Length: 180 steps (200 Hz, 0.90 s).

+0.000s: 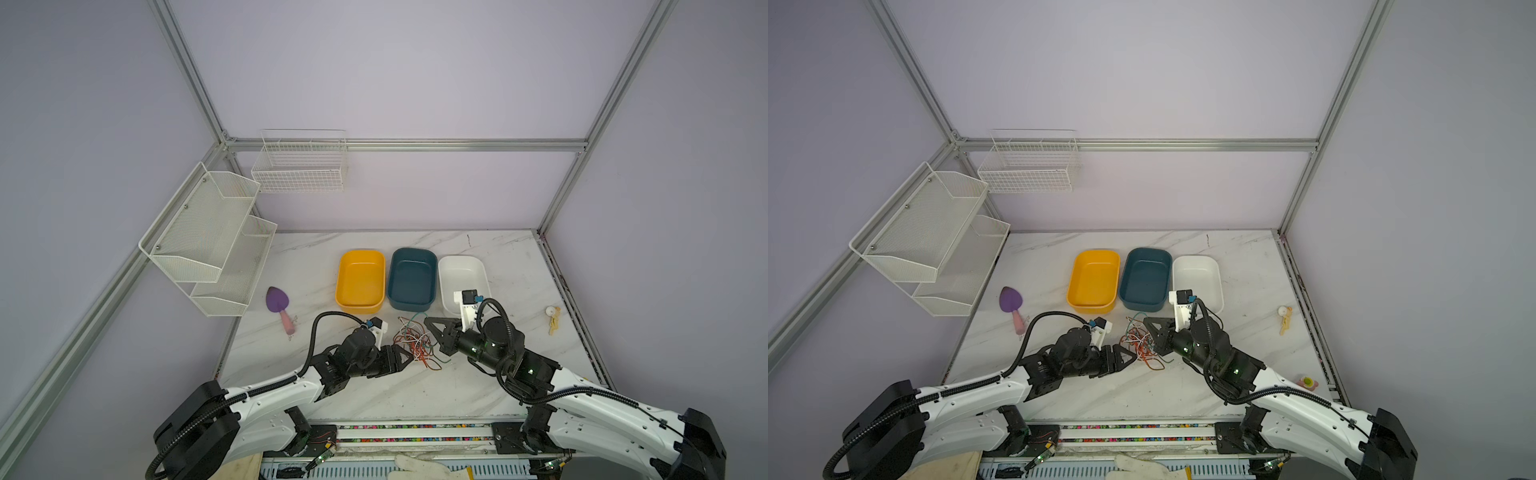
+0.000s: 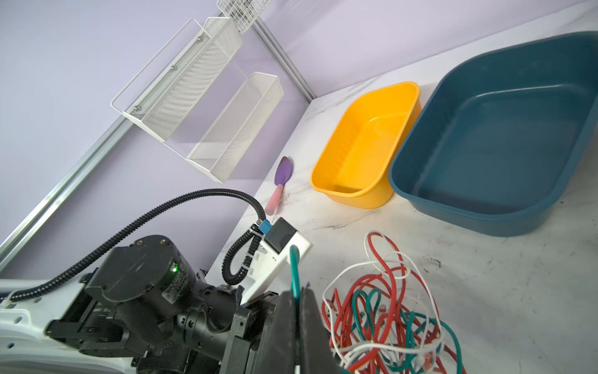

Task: Untangle the cables
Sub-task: 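Pull a green wire out with the right gripper while the left releases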

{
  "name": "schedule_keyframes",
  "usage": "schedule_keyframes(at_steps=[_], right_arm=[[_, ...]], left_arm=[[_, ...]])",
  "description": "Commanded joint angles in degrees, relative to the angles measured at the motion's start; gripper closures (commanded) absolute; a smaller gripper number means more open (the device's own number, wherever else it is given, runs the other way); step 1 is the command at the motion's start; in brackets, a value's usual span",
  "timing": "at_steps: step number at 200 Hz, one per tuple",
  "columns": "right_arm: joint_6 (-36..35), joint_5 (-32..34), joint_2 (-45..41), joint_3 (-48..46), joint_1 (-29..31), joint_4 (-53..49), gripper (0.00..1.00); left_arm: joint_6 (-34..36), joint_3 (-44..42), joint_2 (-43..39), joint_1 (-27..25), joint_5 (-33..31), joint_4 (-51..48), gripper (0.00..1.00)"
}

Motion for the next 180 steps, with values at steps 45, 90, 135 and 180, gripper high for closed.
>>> schedule_keyframes(at_steps=[45, 90, 135, 180], right_arm=[[0.00, -7.96, 0.58, 3.54, -0.26, 6.44, 1.00], [-0.38, -5.06, -2.20, 5.65, -0.26, 1.98, 1.00], [-1.56, -0.59, -5.19, 7.72, -0.27, -3.55, 1.00], [-1.42, 0.50, -6.81, 9.23, -0.31, -5.37, 1.00]], left_arm=[[-0.73, -2.78, -0.74, -0.04, 1.45, 7.40, 0.25], [-0.89, -3.92, 0.09, -0.04, 1.12, 7.81, 0.45], [-0.89, -5.84, 0.35, -0.04, 1.03, 7.89, 0.69], [-0.63, -6.85, 0.24, -0.04, 0.41, 7.84, 0.88]])
